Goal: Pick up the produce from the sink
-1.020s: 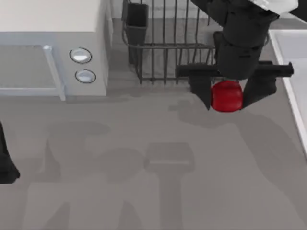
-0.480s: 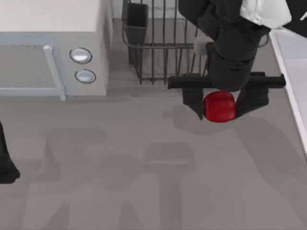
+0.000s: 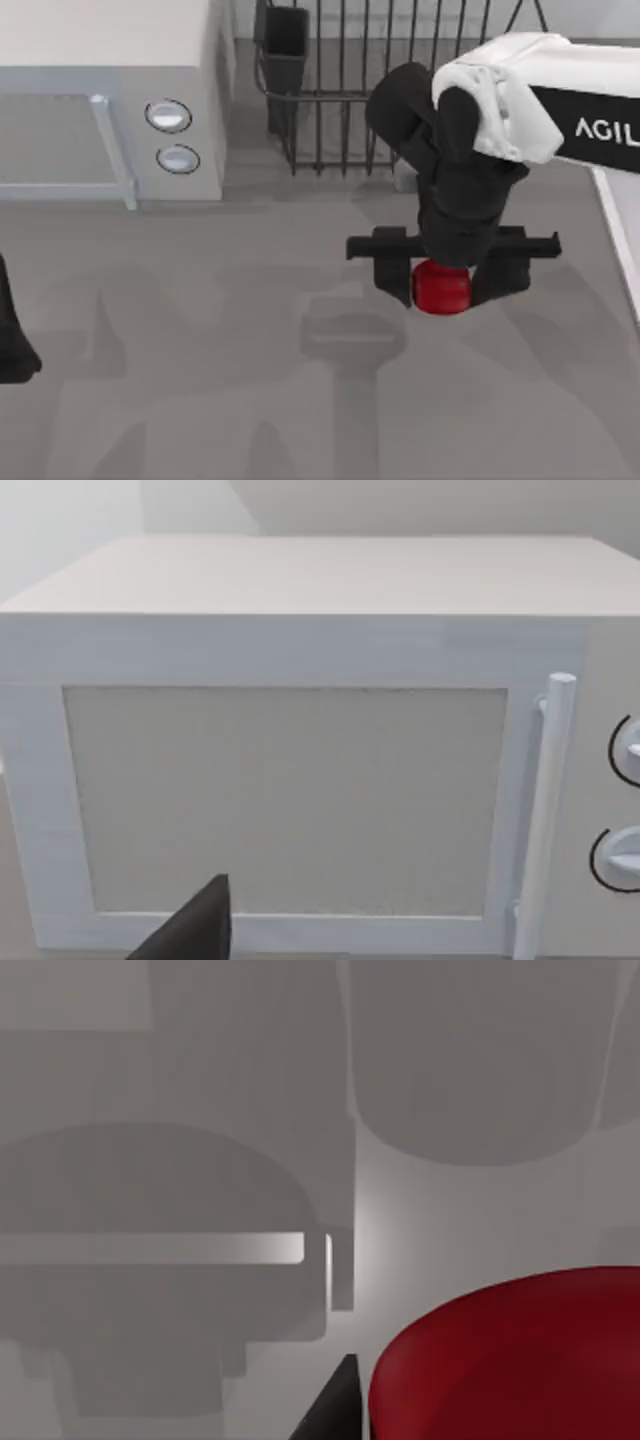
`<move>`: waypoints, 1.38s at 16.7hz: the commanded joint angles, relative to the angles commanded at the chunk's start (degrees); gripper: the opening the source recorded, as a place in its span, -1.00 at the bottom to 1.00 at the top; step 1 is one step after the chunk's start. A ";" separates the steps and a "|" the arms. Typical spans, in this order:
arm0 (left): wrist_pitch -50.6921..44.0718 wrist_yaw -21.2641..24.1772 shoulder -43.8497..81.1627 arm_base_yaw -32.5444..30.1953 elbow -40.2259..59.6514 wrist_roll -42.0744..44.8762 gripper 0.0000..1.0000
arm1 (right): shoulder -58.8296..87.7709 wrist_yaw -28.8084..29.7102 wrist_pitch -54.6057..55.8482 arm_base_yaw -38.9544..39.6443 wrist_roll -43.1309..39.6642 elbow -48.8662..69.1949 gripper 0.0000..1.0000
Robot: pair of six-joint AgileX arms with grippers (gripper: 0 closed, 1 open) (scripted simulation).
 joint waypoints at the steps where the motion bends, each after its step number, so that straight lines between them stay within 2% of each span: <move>1: 0.00 0.00 0.00 0.00 0.00 0.00 1.00 | 0.11 0.01 0.95 0.02 0.01 -0.92 -1.00; 5: 0.00 0.00 0.00 0.00 0.00 0.00 1.00 | 0.14 0.01 1.27 0.02 0.01 -1.23 -1.00; 18: 0.00 0.00 0.00 0.00 0.00 0.00 1.00 | 0.14 0.01 1.27 0.02 0.01 -1.23 0.96; 23: 0.00 0.00 0.00 0.00 0.00 0.00 1.00 | 0.14 0.01 1.27 0.02 0.01 -1.23 1.00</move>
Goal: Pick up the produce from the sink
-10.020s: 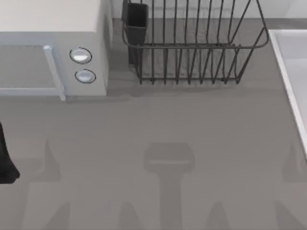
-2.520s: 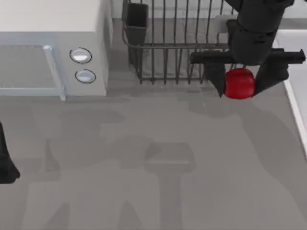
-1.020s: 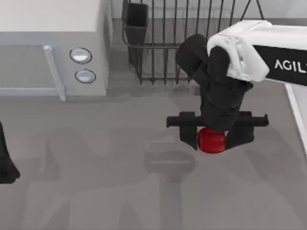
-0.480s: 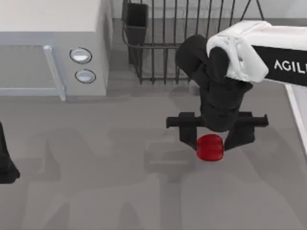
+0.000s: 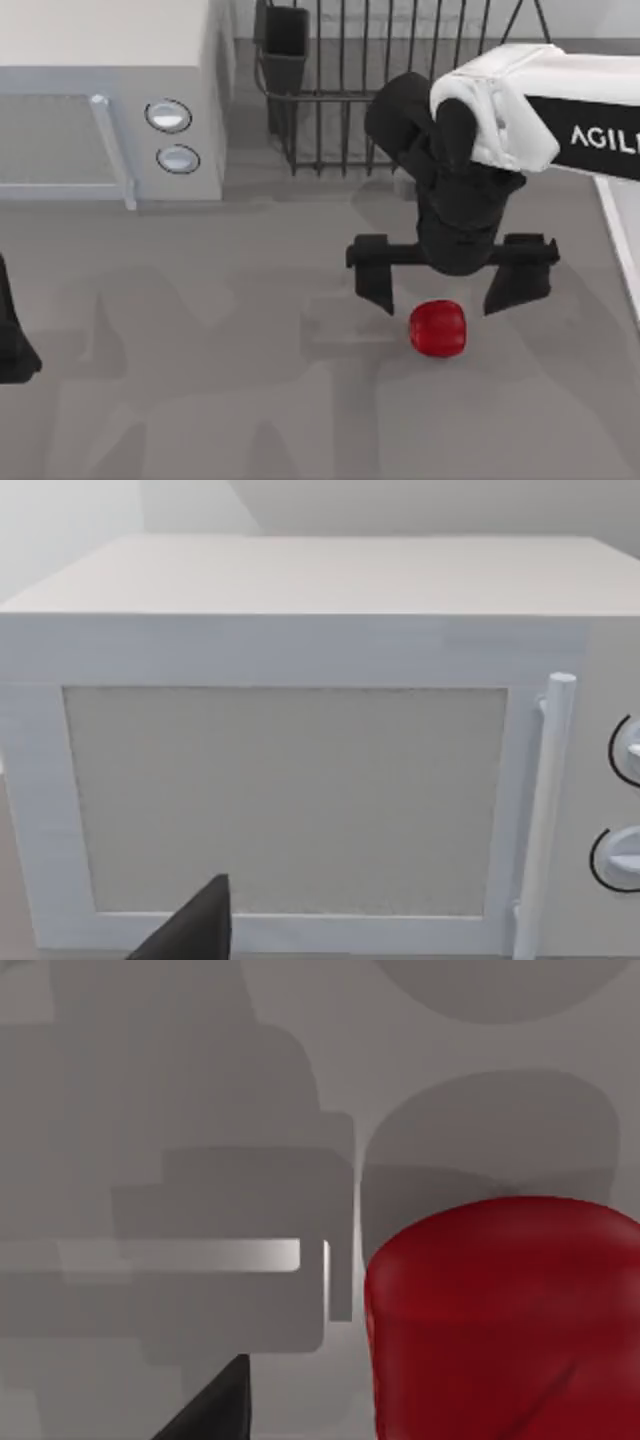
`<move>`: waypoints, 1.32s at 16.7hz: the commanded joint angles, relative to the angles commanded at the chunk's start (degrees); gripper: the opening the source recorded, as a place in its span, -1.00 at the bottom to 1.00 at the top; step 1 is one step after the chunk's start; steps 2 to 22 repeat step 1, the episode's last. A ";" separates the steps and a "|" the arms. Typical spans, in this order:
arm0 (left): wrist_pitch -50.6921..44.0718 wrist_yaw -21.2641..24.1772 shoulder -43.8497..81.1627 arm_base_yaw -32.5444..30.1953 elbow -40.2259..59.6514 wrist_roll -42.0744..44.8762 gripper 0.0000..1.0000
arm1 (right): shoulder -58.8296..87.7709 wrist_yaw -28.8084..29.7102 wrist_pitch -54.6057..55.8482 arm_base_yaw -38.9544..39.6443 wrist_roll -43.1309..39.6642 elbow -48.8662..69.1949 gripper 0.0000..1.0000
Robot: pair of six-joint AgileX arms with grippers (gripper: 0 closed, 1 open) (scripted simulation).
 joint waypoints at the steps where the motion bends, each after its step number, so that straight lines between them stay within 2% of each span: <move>1: 0.00 0.00 0.00 0.00 0.00 0.00 1.00 | 0.00 0.00 0.00 0.00 0.00 0.00 1.00; 22: 0.00 0.00 0.00 0.00 0.00 0.00 1.00 | 0.00 0.00 0.00 0.00 0.00 0.00 1.00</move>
